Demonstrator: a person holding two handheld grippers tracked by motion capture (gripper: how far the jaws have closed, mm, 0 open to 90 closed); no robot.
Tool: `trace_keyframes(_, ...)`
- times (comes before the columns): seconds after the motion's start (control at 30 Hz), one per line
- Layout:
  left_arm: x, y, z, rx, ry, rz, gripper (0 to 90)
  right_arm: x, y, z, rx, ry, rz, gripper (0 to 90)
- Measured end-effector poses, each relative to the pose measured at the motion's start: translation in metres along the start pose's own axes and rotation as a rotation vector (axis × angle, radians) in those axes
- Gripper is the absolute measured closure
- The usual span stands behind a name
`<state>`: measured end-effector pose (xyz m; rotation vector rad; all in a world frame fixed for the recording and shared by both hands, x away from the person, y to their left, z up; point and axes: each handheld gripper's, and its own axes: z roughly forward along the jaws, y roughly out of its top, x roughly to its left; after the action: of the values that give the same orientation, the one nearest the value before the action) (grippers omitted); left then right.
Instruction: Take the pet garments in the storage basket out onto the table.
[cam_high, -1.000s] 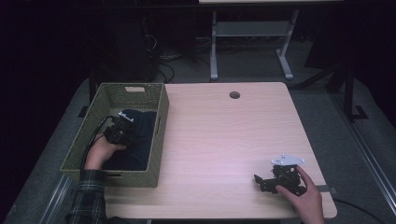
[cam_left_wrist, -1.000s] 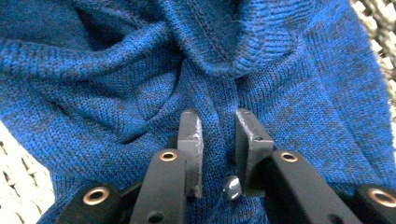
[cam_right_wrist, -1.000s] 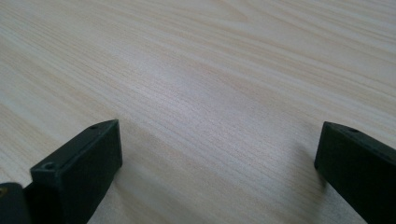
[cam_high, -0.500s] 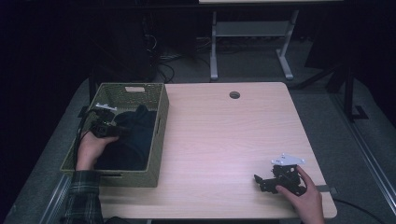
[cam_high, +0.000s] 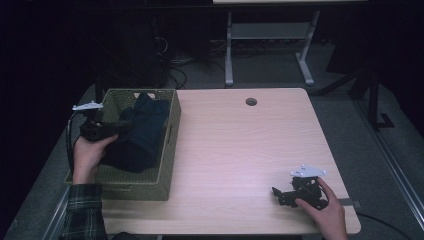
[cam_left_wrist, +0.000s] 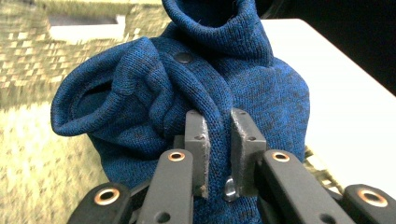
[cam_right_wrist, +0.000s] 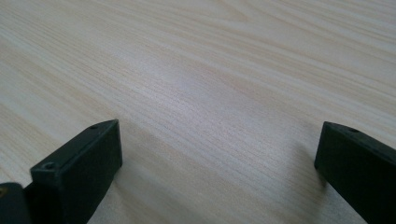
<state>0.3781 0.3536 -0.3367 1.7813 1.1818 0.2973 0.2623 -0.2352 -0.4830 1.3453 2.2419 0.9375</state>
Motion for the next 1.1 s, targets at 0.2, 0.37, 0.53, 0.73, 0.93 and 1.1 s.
trace_keyframes(0.2, -0.010, 0.007, -0.011, -0.077, -0.033, 0.027, 78.8, 0.000, 0.000, 0.000, 0.000, 0.000, 0.000, 0.5)
trace_keyframes(0.37, -0.019, 0.012, -0.017, -0.119, -0.056, 0.059, 78.7, 0.000, 0.000, 0.000, -0.001, 0.000, 0.000, 0.5)
trace_keyframes(0.53, -0.031, 0.019, -0.022, -0.167, -0.084, 0.091, 78.7, 0.000, 0.000, 0.000, 0.000, 0.000, -0.001, 0.5)
trace_keyframes(0.73, -0.043, 0.027, -0.026, -0.202, -0.095, 0.116, 78.6, 0.000, 0.000, 0.000, -0.001, 0.000, -0.001, 0.5)
trace_keyframes(0.93, -0.060, 0.036, -0.029, -0.232, -0.123, 0.156, 78.6, 0.000, 0.000, 0.000, -0.001, 0.000, 0.000, 0.5)
trace_keyframes(1.1, -0.073, 0.046, -0.026, -0.261, -0.169, 0.168, 78.7, 0.000, 0.000, 0.000, -0.001, 0.000, 0.000, 0.5)
